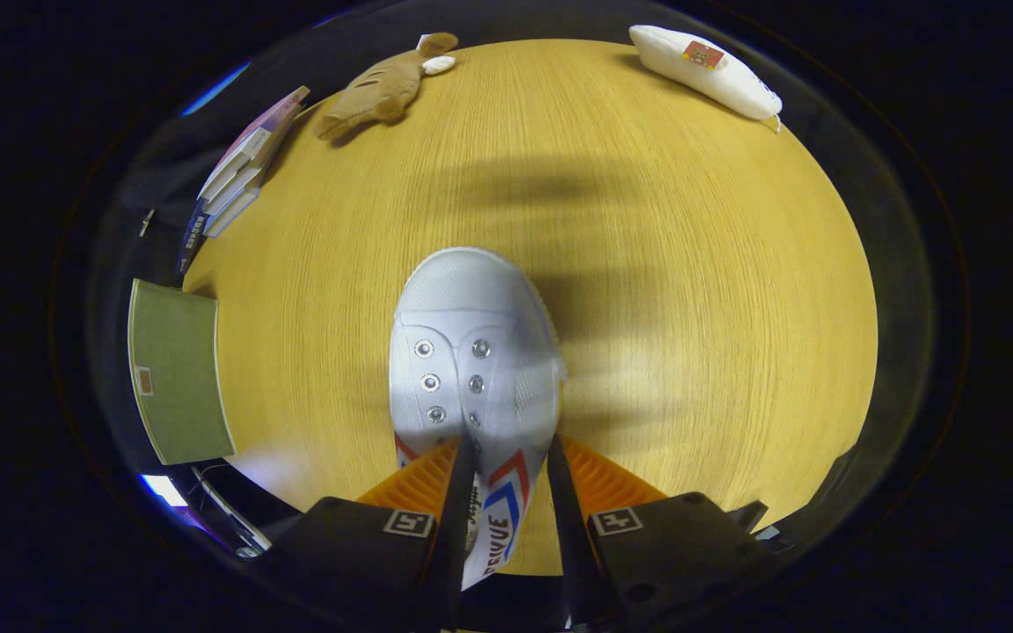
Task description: Open the storage box then place both shoes into the box .Put the left shoe in first, then the right shoe, with the right side of both shoes facing outward in a uniform manner.
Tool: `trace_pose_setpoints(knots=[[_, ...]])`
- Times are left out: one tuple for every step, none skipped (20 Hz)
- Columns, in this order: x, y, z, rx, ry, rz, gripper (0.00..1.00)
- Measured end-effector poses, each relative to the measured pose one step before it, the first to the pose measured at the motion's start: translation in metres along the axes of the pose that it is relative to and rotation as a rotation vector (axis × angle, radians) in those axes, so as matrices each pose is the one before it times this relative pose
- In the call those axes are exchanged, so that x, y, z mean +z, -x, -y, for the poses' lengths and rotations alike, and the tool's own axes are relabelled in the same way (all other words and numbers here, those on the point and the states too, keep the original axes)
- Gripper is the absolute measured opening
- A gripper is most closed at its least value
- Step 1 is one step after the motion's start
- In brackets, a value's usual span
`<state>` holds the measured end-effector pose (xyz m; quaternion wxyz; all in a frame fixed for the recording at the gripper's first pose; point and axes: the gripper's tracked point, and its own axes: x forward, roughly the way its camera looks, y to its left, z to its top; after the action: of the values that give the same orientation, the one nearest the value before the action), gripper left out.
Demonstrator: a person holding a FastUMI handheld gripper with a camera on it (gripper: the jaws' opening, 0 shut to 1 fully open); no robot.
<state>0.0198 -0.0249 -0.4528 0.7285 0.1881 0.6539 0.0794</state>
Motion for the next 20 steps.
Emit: trace_pose_setpoints(knots=[[0.0015, 0.00195, 0.00241, 0.00911, -0.03816, 0.00195, 0.35], [0.00292, 0.00481, -0.00316, 0.02386, -0.04238, 0.01095, 0.17], [-0.00214, 0.00304, 0.00161, 0.01997, -0.02684, 0.00298, 0.13], [0.00193, 0.00593, -0.0034, 0.02683, -0.02364, 0.01315, 0.13], [0.00289, 0.00402, -0.00185, 0.02836, -0.02201, 0.0104, 0.13], [0.00259, 0.00781, -0.00414, 0.02647, -0.02557, 0.00623, 0.13], [-0.00144, 0.01346, -0.0122, 0.02596, -0.01804, 0.01097, 0.13], [0.00236, 0.00937, -0.01112, 0.02494, -0.01221, 0.01213, 0.13], [0.00141, 0.00633, -0.0127, 0.02314, -0.0067, 0.01483, 0.13], [0.00137, 0.00713, -0.0158, 0.02131, 0.0006, 0.01523, 0.13], [-0.00107, 0.00867, -0.0196, 0.02145, 0.00323, 0.01398, 0.13], [-0.00114, 0.00763, -0.02271, 0.0255, 0.00581, 0.00825, 0.13], [-0.00365, 0.008, -0.02759, 0.02978, 0.00986, 0.00521, 0.13], [-0.00247, 0.00402, -0.02644, 0.03076, 0.00931, 0.00281, 0.13], [-0.00287, 0.00166, -0.02542, 0.02972, 0.01304, -0.00198, 0.13], [-0.00295, 0.00033, -0.02727, 0.02793, 0.01288, -0.00225, 0.13], [-0.0043, 0.00216, -0.03084, 0.02732, 0.01468, -0.00275, 0.13], [-0.00316, -0.00221, -0.02825, 0.0252, 0.01583, -0.00753, 0.13], [-0.00379, -0.0047, -0.02385, 0.02286, 0.01105, -0.00716, 0.13], [-0.00434, -0.00796, -0.0274, 0.02493, 0.01579, -0.01099, 0.13]])
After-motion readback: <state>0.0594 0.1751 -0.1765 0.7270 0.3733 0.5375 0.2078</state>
